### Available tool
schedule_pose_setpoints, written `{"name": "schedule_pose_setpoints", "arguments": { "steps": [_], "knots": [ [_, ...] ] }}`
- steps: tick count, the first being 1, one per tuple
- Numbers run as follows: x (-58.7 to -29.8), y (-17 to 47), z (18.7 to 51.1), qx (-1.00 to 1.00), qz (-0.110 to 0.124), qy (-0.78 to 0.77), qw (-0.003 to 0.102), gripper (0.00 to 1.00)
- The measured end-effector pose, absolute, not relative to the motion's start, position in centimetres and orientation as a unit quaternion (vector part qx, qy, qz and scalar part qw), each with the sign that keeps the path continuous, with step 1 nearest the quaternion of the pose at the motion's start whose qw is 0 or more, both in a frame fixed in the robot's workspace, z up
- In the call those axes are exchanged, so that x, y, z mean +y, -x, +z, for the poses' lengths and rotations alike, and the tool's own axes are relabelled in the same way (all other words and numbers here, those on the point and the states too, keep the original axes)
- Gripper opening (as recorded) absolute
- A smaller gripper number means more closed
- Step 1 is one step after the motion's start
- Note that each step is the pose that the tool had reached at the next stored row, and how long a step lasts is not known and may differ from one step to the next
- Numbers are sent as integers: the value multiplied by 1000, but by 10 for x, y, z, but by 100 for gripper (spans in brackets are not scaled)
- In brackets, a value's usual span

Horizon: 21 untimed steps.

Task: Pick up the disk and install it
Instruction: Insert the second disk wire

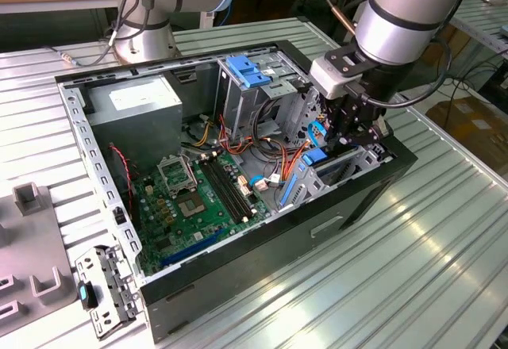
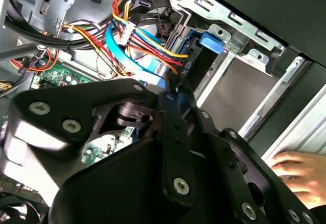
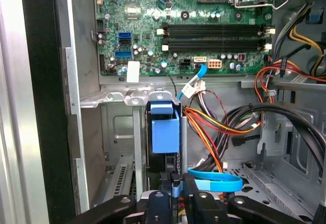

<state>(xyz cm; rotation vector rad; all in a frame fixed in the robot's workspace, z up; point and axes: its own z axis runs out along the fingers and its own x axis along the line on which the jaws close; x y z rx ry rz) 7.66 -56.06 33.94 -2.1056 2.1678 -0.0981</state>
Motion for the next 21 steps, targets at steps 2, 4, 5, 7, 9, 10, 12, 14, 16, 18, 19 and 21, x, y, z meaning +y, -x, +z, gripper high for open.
{"name": "schedule_pose_setpoints", "arguments": {
  "steps": [2, 4, 5, 7, 9, 10, 12, 14, 16, 18, 19, 21],
  "knots": [
    [-561, -77, 342, 716, -32, 695, 59, 24],
    [-560, -77, 347, 716, -33, 695, 59, 24],
    [-560, -77, 349, 716, -33, 695, 59, 24],
    [-560, -77, 355, 716, -33, 695, 58, 24],
    [-560, -77, 356, 716, -33, 695, 58, 24],
    [-560, -77, 356, 716, -33, 695, 58, 24],
    [-560, -77, 356, 716, -33, 695, 58, 16],
    [-560, -77, 356, 716, -33, 695, 58, 11],
    [-560, -77, 356, 716, -33, 695, 58, 11],
    [-560, -77, 356, 716, -33, 695, 58, 11],
    [-560, -77, 356, 716, -33, 695, 58, 11],
    [-560, -77, 356, 716, -33, 695, 58, 11]
  ]
}}
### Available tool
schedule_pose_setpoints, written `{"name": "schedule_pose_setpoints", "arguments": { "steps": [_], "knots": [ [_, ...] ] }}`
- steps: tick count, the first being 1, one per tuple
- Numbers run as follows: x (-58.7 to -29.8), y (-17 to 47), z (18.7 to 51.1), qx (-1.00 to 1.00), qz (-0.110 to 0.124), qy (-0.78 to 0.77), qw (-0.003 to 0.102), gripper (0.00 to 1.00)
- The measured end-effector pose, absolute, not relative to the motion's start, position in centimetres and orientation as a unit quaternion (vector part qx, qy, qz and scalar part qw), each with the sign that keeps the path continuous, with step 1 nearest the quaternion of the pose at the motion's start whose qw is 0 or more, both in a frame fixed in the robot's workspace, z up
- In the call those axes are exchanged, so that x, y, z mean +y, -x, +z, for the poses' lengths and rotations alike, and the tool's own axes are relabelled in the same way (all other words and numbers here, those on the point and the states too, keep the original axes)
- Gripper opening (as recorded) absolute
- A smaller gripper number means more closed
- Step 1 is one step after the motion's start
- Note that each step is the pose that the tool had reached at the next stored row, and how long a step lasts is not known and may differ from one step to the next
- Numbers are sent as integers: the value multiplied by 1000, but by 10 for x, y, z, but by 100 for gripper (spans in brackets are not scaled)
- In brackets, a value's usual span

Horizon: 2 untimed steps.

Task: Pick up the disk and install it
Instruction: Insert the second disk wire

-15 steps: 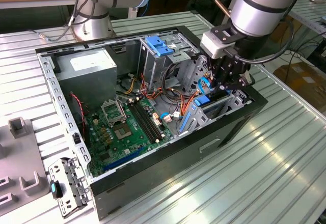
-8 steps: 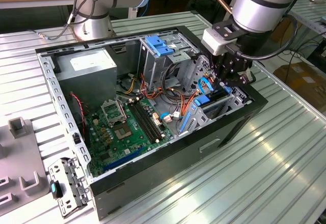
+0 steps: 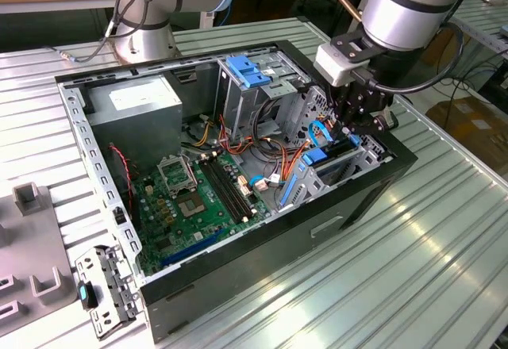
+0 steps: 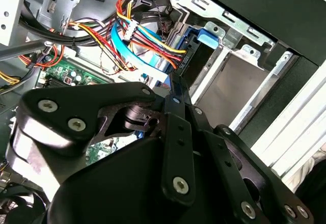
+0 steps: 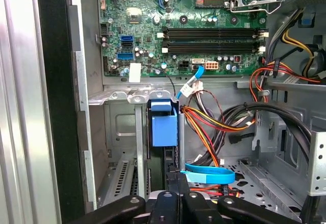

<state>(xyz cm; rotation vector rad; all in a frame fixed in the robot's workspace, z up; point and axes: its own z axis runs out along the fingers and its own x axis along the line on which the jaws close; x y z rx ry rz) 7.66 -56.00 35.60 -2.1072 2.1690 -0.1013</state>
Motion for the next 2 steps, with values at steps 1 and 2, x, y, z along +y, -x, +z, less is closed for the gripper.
{"name": "schedule_pose_setpoints", "arguments": {
  "steps": [1, 2],
  "knots": [
    [-560, -77, 356, 716, -33, 695, 58, 11],
    [-560, -77, 356, 716, -33, 695, 58, 11]
  ]
}}
